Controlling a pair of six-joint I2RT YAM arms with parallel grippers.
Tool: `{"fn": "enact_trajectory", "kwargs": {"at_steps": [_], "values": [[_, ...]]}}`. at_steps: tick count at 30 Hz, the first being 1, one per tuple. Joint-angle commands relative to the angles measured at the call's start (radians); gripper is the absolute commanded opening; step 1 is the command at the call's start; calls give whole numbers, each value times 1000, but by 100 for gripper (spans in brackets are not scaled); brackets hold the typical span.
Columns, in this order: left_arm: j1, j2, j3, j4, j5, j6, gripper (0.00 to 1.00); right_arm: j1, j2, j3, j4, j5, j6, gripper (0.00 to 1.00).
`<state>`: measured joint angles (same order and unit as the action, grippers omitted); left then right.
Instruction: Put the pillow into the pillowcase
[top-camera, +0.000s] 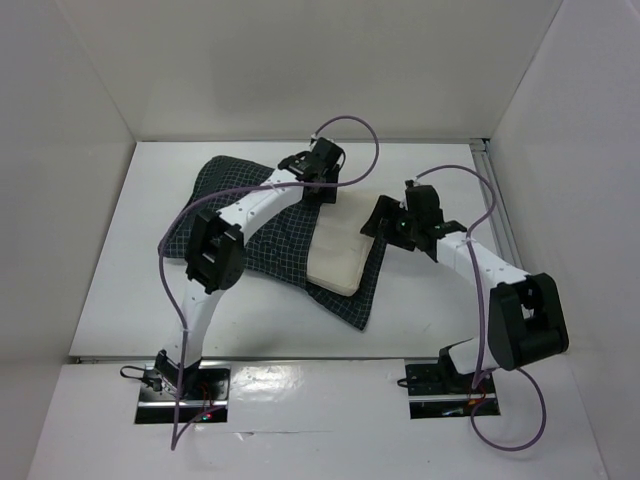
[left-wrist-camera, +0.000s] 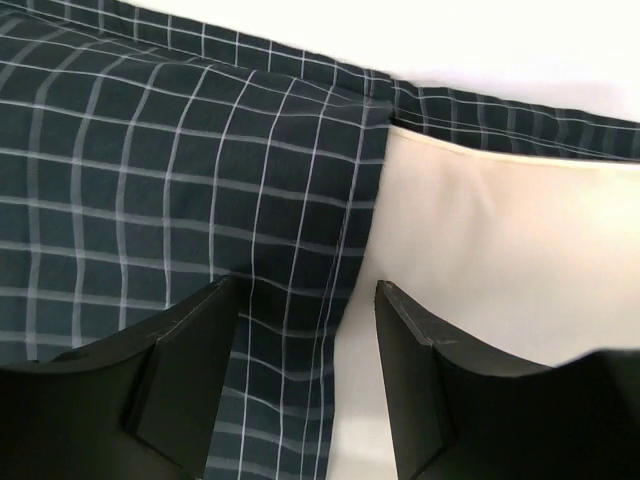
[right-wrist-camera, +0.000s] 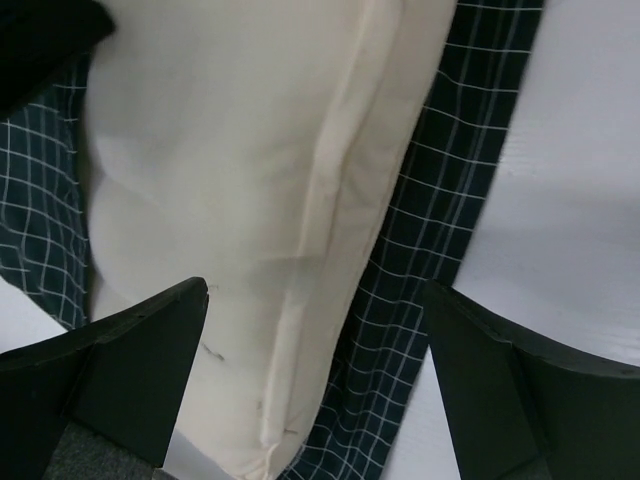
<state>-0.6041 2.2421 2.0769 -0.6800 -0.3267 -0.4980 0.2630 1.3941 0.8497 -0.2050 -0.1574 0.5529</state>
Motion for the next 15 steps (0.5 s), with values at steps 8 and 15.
{"fn": "enact_trajectory", "kwargs": {"at_steps": [8,15], "values": [[12,86,84,-9,-32,9,39,-7,146,6,222,-166,45,91],[12,-53,22,39,84,56,0,-38,262,28,325,-186,58,72]]}}
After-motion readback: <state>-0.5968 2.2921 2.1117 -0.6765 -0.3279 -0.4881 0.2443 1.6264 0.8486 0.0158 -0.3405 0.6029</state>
